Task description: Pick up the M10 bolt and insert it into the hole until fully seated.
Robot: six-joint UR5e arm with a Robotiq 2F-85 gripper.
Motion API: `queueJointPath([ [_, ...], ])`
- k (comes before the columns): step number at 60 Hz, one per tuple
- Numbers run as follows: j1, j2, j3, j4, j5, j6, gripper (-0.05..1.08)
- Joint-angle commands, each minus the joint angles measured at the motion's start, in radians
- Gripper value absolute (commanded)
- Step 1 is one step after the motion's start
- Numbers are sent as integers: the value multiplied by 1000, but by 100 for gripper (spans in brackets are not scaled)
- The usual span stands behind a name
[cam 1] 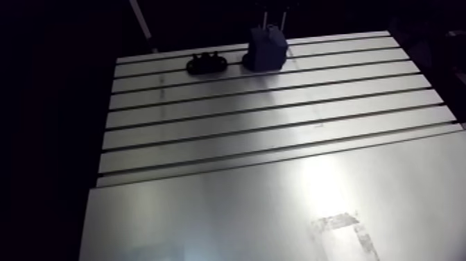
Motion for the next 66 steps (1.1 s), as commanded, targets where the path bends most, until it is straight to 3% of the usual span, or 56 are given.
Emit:
queueJointPath([
  [1, -1, -6, 12, -73, 5, -10, 0],
  [23, -1, -26, -9, -64, 4, -14, 0],
  [33, 3, -81, -54, 60, 4, -12, 0],
  [48, 28, -212, -75, 219, 6, -12, 0],
  [52, 64, -267, -74, 247, 6, -14, 0],
  [66, 138, -375, -57, 293, 0, -17, 0],
])
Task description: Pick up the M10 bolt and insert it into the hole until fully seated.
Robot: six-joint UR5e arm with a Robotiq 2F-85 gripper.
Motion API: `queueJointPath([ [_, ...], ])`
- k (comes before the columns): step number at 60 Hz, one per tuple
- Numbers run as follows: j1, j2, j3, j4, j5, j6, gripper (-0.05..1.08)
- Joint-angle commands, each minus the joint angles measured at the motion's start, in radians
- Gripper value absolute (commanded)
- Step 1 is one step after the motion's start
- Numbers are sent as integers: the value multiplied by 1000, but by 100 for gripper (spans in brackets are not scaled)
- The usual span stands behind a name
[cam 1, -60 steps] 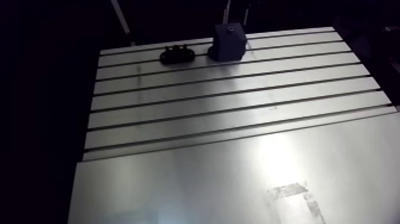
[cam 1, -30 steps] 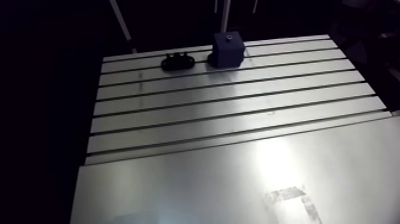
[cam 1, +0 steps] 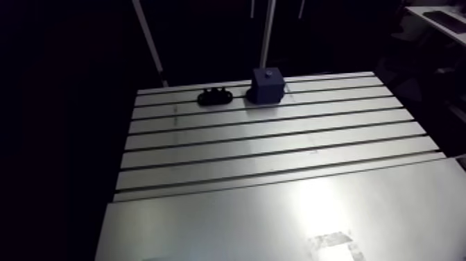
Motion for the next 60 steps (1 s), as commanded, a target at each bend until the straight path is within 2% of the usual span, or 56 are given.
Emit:
queueJointPath([
  [1, 121, -225, 17, 145, -7, -4, 0],
  [10, 131, -289, 89, 106, -2, -6, 0],
  [19, 129, -328, 114, 85, -3, -6, 0],
  [34, 131, -336, 137, 71, -3, -9, 0],
  [60, 125, -331, 108, 49, -2, -16, 0],
])
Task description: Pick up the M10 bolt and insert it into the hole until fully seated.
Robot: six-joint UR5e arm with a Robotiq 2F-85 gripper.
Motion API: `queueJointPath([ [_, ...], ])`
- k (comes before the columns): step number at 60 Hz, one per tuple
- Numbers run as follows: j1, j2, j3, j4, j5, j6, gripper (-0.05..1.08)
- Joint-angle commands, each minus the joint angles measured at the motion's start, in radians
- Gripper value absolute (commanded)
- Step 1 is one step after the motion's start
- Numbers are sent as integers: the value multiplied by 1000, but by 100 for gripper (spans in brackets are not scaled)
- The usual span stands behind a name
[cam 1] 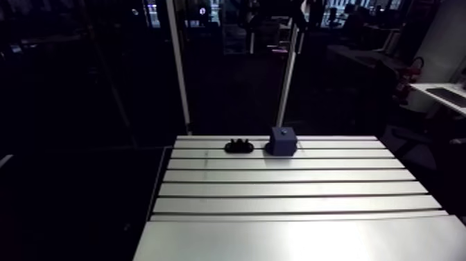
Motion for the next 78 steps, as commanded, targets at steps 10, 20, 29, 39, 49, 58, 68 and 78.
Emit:
queueJointPath([
  [10, 4, -32, 22, -48, 3, -14, 0],
  [20, 5, -35, 43, -51, 3, -13, 0],
  [29, 5, -47, 91, -84, 3, -14, 0],
  [39, 1, -49, 108, -131, 6, -34, 0],
  [49, -1, -49, 101, -128, 4, -37, 0],
  [58, 0, -48, 101, -126, 3, -37, 0],
  [68, 0, -46, 96, -125, 1, -37, 0],
  [78, 0, -43, 95, -125, 1, -37, 0],
])
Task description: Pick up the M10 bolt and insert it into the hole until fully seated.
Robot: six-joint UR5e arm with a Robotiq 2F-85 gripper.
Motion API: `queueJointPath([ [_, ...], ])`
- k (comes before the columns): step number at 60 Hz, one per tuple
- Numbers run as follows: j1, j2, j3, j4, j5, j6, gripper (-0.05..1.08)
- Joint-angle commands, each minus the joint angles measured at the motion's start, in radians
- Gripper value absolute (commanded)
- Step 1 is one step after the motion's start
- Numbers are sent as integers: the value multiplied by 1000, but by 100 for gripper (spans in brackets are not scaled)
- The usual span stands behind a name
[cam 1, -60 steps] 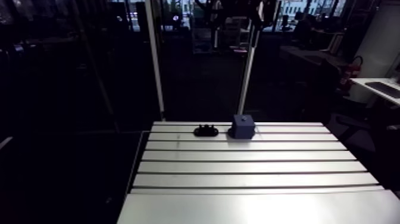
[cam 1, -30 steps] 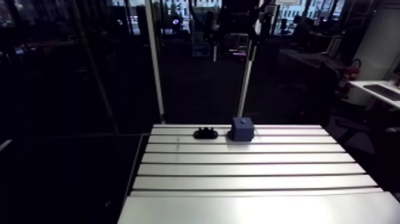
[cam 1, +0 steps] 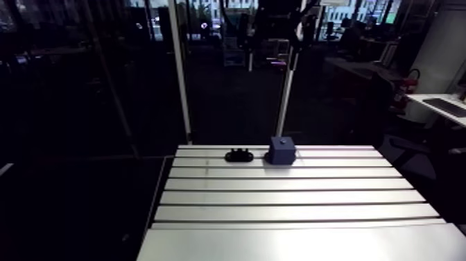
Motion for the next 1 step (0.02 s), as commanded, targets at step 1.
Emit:
queueJointPath([
  [1, 0, 4, -3, 0, -1, 0, 0],
])
